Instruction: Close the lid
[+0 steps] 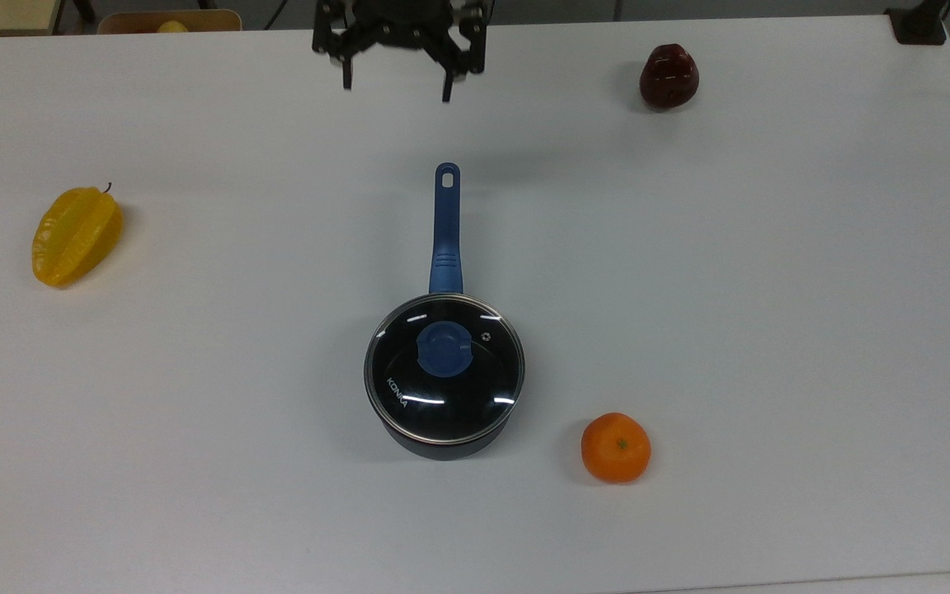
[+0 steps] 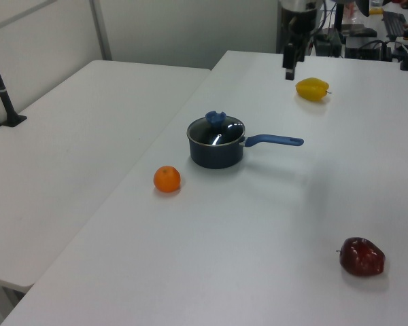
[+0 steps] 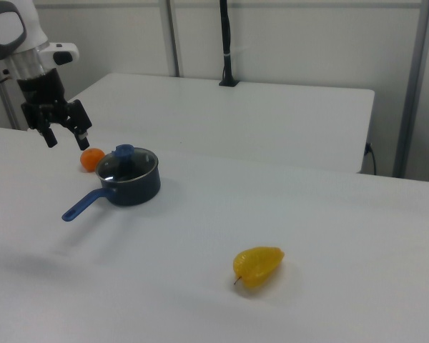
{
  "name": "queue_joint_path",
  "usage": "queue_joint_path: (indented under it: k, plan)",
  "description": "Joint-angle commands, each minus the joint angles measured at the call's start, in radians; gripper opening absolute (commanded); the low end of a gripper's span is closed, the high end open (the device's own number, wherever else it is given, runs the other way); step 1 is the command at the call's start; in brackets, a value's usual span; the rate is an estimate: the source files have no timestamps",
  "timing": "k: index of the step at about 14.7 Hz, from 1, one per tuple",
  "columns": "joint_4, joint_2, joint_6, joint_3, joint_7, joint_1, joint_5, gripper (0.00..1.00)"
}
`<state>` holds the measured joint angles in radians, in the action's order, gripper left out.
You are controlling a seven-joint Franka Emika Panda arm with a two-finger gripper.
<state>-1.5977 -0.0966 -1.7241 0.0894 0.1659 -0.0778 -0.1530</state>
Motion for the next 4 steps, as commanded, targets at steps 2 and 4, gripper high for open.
queue_joint_path:
  k: [2,4]
  plan:
    - [-0.107,0.107,0.011,-0.01,0.01,0.041,0.073,1.0]
    - [-0.1,0.106,0.009,-0.011,0.011,0.042,0.075,1.0]
